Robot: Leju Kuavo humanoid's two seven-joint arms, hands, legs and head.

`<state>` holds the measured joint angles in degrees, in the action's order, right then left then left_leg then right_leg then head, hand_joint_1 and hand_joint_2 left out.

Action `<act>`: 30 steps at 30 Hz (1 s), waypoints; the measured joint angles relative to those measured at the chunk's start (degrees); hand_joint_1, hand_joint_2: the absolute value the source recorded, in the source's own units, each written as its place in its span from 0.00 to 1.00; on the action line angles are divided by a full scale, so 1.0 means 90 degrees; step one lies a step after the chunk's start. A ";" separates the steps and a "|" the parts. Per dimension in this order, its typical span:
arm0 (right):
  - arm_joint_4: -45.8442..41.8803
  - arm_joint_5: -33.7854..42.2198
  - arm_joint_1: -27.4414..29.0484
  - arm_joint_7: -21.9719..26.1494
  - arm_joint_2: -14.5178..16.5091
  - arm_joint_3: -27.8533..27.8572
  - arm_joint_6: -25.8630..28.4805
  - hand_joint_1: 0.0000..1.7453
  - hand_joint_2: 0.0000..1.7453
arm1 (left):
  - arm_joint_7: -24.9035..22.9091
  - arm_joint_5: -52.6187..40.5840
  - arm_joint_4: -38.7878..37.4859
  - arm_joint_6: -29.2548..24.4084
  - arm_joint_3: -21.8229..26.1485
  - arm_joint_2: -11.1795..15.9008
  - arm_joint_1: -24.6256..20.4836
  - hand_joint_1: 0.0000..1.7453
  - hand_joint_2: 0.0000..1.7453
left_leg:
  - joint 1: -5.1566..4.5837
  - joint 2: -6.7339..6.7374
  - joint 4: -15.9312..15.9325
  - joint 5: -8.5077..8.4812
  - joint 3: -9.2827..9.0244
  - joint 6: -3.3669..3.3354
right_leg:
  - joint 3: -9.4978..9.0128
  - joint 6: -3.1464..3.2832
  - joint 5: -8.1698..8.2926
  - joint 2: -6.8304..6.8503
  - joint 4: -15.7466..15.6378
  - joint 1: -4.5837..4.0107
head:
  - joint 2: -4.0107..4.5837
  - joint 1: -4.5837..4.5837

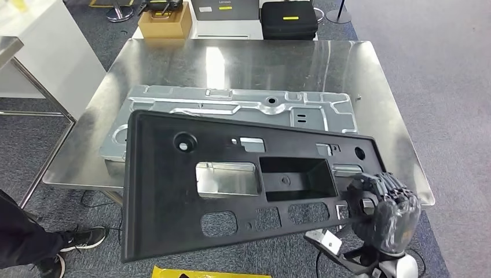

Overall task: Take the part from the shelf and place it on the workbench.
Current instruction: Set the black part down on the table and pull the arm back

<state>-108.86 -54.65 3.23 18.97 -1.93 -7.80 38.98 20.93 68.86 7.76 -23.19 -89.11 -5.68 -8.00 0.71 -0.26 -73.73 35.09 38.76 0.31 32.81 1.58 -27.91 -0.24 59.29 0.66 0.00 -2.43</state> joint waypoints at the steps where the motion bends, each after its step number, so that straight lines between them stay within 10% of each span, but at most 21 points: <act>1: 0.0066 -0.0010 -0.0116 -0.0066 -0.0065 -0.0048 -0.0029 0.99 1.00 | -0.0010 -0.0019 0.0000 0.0006 0.0000 0.0000 0.0000 0.00 1.00 | -0.0002 0.0000 -0.0094 -0.0078 0.0116 -0.0013 | -0.0026 0.0008 -0.0022 -0.0003 0.0001 -0.0017 | 0.0000 0.0001; 5: 0.0251 -0.0044 -0.0462 -0.0216 -0.0239 -0.0192 -0.0067 0.99 1.00 | -0.0034 -0.0054 -0.0001 0.0006 0.0000 0.0010 -0.0016 0.00 1.00 | -0.0069 0.0002 0.1210 -0.1010 -0.0310 -0.0210 | -0.0172 -0.0014 -0.0148 -0.0008 0.0005 -0.0069 | 0.0000 -0.0007; 12: 0.0443 -0.0097 -0.0698 -0.0364 -0.0435 -0.0332 -0.0065 0.99 1.00 | -0.0042 -0.0033 -0.0002 0.0004 0.0000 0.0009 -0.0045 0.00 1.00 | -0.0025 0.0009 0.1821 -0.1075 -0.0621 -0.0337 | -0.0013 -0.0229 -0.0455 0.0023 0.0391 -0.0059 | 0.0000 -0.0014; 16: 0.0540 -0.0100 -0.0735 -0.0409 -0.0510 -0.0384 -0.0064 0.99 1.00 | -0.0034 -0.0032 -0.0002 0.0002 0.0000 -0.0009 -0.0052 0.00 1.00 | -0.0020 0.0007 0.1822 -0.0997 -0.0704 -0.0355 | 0.0779 -0.0336 -0.0770 0.0024 0.1648 0.0036 | 0.0000 -0.0016; 21: 0.0605 -0.0100 -0.0761 -0.0426 -0.0569 -0.0425 -0.0064 0.99 1.00 | -0.0030 -0.0032 -0.0002 -0.0001 0.0000 -0.0015 -0.0053 0.00 1.00 | 0.0005 -0.0024 0.1677 -0.0793 -0.0811 -0.0215 | 0.0270 -0.0378 0.0161 0.0025 0.0212 0.0095 | 0.0000 -0.0018; 26: 0.0633 -0.0102 -0.0783 -0.0449 -0.0595 -0.0446 -0.0064 0.99 1.00 | -0.0042 -0.0029 -0.0002 -0.0097 0.0000 -0.0019 -0.0061 0.00 1.00 | 0.0005 -0.0013 0.1530 -0.0633 -0.0762 -0.0042 | 0.0213 -0.0169 0.0125 0.0001 0.0080 0.0074 | 0.0000 -0.0017; 30: 0.0664 -0.0128 -0.0818 -0.0505 -0.0597 -0.0503 -0.0073 0.99 1.00 | -0.0111 -0.0037 -0.0002 -0.0216 0.0000 -0.0019 -0.0068 0.00 1.00 | 0.0016 -0.0006 0.0062 0.0010 -0.0017 0.0016 | 0.0182 -0.0070 0.0105 0.0020 0.0060 0.0050 | 0.0000 -0.0013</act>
<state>-102.89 -55.80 -4.14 14.43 -7.30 -12.32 38.33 19.93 68.53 7.74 -25.13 -89.11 -5.86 -8.62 0.85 -0.31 -73.17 35.18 38.60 0.45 34.44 0.95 -26.97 -0.07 59.83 1.11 0.00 -2.55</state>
